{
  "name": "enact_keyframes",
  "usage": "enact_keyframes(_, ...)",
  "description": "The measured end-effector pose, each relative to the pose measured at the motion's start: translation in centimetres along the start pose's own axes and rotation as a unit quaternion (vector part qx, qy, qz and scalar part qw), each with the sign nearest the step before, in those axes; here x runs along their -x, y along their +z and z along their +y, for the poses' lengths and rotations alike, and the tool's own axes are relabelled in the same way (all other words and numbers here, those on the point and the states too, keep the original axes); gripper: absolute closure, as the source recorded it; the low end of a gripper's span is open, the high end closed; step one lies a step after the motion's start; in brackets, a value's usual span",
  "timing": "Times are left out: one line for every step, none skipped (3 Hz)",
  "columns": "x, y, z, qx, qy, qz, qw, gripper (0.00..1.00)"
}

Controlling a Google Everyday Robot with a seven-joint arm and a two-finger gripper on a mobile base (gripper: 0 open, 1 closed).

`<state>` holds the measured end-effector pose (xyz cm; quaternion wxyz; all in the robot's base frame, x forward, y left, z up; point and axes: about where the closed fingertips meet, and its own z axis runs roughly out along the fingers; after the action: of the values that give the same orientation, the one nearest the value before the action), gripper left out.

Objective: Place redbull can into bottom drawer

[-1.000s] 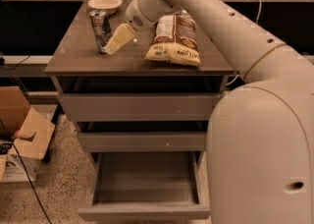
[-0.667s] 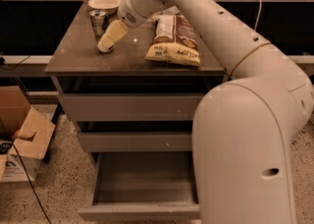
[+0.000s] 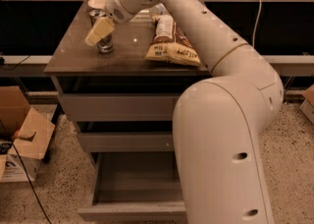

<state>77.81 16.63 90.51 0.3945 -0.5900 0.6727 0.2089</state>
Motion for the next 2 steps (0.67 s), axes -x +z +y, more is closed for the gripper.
enact_keyframes(1.08,0.92,0.34,0.011,-0.007,-0.01,0.9999,0.42)
enact_keyframes(1.35,0.62,0.8,0.021,-0.005,-0.014,0.9997,0.65)
